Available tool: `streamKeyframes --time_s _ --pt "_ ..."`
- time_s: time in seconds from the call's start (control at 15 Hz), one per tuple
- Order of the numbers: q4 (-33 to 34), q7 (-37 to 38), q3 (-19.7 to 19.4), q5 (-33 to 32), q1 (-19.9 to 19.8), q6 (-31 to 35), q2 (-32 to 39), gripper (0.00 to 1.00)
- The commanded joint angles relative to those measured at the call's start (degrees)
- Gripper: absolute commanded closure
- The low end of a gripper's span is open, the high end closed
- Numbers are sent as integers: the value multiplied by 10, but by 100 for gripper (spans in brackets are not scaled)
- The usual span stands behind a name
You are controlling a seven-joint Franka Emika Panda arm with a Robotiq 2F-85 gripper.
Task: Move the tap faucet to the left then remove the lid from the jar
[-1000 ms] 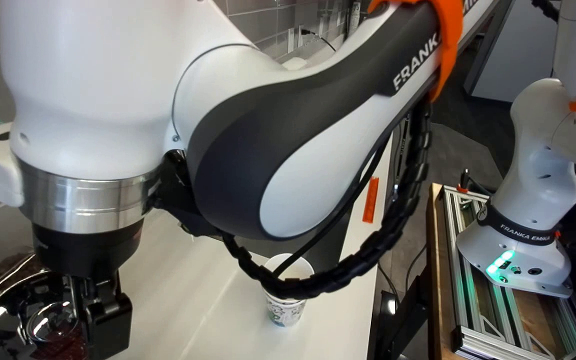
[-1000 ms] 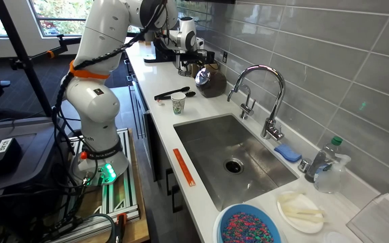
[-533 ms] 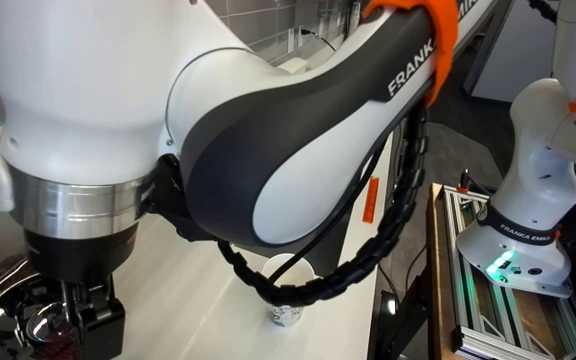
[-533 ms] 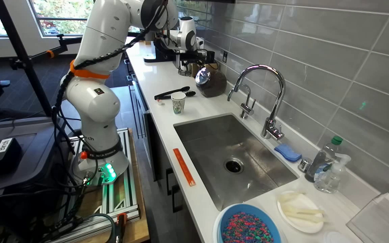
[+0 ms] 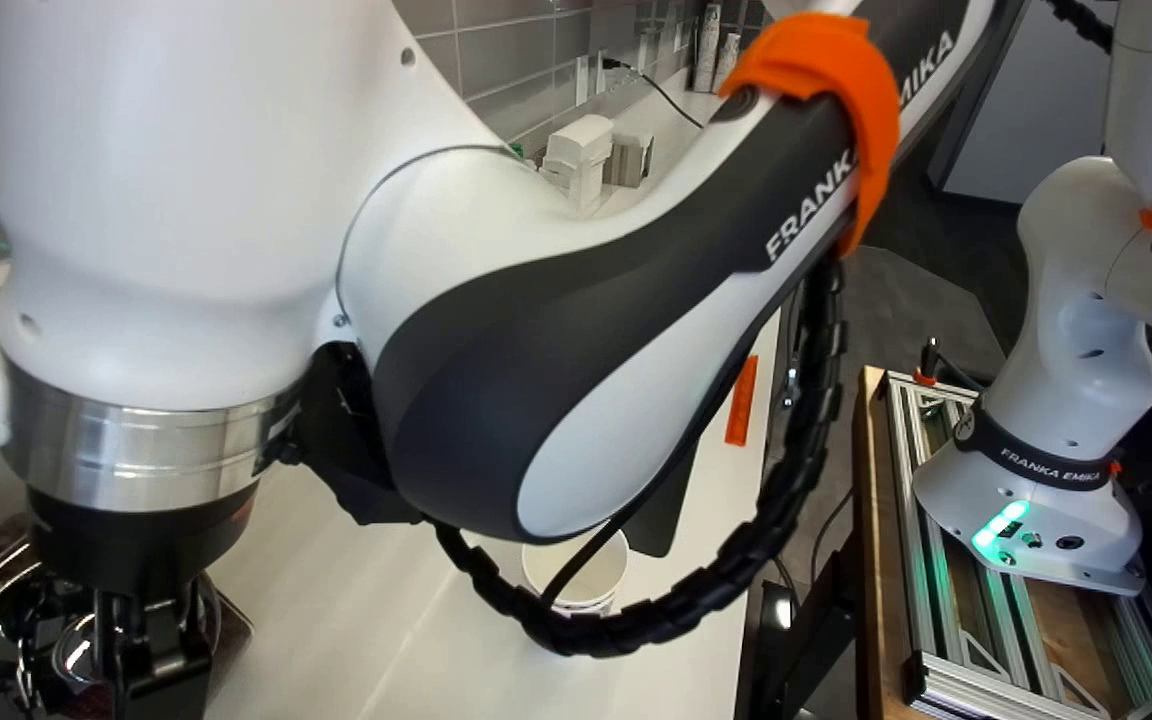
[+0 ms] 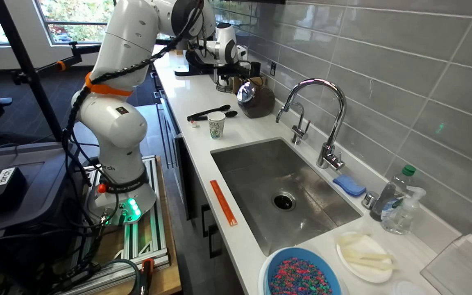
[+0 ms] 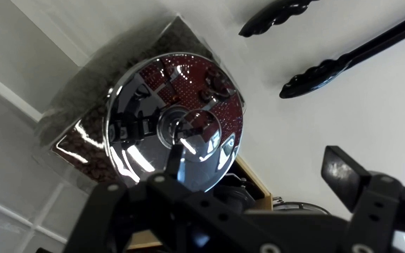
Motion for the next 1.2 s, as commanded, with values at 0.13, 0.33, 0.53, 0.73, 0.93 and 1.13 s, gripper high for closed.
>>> streamKeyframes --time_s 0.13,0.33,0.53,0.73,0.93,1.13 --pt "17 78 -52 -52 44 23 24 0" --pt "27 91 -66 -63 58 24 33 0" --pt "39 102 -80 -74 72 23 42 0" --pt "52 110 -90 -79 84 24 54 0" --pt "63 119 -103 -83 96 22 63 0" --pt "73 133 -119 -88 108 20 71 0"
